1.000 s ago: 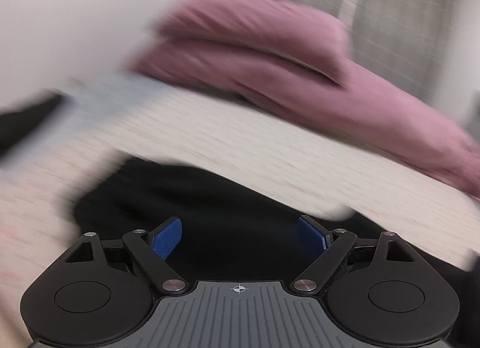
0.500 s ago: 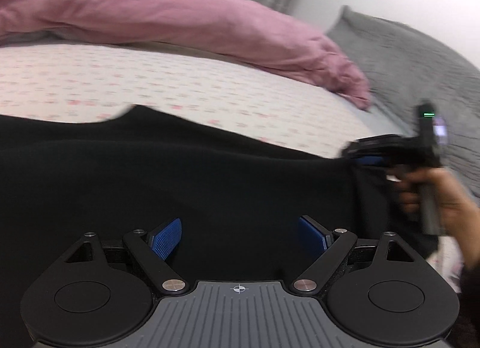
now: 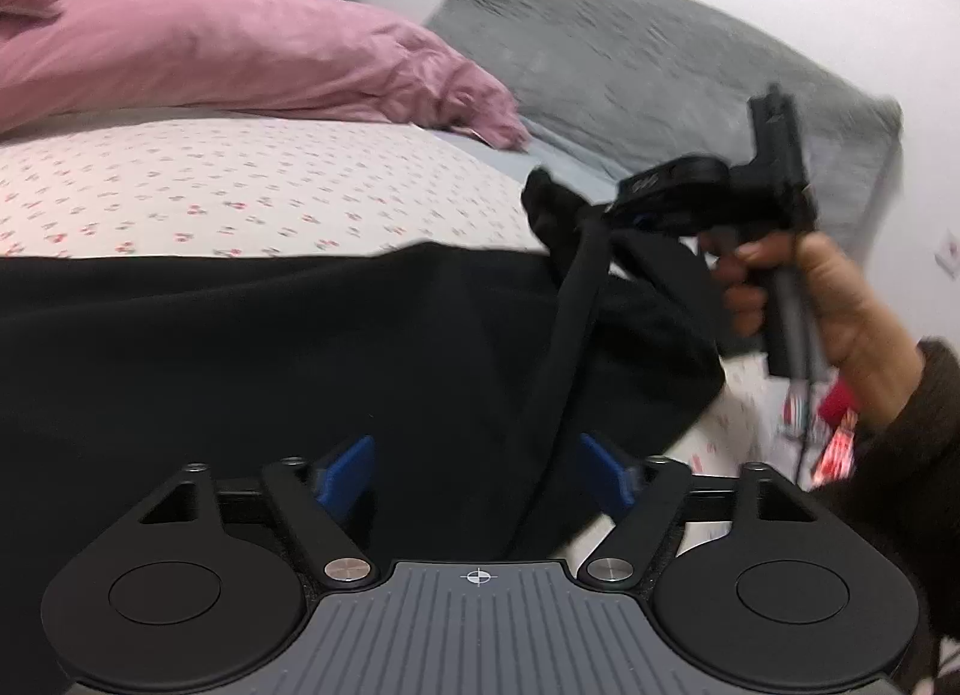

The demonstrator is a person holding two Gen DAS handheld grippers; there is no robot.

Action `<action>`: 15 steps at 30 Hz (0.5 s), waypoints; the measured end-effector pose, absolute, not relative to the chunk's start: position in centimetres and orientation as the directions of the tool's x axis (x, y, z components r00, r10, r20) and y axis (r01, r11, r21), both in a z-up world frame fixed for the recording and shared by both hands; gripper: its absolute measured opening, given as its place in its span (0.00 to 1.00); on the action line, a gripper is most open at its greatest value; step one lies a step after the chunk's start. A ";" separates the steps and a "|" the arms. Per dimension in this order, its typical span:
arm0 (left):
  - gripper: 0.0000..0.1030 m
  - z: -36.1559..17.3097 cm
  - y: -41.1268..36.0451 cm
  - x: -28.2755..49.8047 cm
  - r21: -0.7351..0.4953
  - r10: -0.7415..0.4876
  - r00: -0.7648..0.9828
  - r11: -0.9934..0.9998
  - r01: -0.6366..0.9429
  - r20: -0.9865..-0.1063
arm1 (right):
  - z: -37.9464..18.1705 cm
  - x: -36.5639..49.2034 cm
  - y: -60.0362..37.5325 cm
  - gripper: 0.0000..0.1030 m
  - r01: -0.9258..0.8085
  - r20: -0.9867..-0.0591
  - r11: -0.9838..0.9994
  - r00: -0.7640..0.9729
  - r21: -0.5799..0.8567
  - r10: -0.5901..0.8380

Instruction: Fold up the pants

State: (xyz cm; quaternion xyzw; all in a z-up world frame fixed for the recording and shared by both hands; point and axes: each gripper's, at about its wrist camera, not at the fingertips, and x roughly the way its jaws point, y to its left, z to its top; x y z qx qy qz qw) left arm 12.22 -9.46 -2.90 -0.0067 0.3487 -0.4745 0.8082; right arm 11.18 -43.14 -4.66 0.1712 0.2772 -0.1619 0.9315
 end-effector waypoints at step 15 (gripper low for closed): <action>0.41 -4.1 -11.9 9.2 -0.135 -0.710 0.349 0.529 0.838 -0.612 | -10.4 2.8 -47.9 0.32 0.431 -0.636 0.828 0.762 0.358 -0.122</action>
